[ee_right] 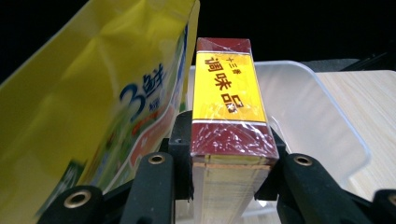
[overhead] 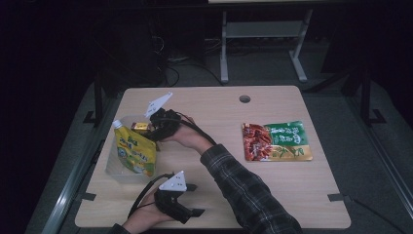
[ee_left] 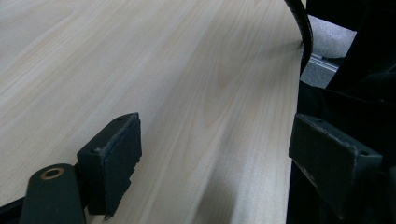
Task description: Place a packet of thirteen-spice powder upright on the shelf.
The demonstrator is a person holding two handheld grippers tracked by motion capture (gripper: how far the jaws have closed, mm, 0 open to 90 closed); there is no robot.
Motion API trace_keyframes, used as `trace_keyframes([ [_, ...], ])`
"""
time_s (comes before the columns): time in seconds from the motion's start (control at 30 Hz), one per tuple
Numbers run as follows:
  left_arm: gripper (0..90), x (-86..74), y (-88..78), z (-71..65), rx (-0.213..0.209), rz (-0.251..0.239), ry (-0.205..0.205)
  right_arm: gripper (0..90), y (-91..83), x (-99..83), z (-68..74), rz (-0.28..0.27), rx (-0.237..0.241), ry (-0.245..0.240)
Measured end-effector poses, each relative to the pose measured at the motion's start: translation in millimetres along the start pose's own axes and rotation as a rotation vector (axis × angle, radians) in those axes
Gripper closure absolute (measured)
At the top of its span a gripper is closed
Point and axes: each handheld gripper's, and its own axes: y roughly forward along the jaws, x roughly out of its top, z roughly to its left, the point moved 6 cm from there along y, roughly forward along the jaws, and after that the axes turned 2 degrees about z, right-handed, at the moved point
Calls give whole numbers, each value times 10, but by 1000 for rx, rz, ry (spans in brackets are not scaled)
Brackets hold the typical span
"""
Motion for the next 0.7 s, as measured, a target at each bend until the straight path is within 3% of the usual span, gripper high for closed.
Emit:
trace_keyframes([
  [0.37, 165, 3, 21, -17, -10, 4, 11, 668, 165, 104, -60, -23, 25, 20],
  [0.7, 165, 6, 26, -21, -12, 6, 13, 668, 234, 159, -44, -35, 51, -11],
])
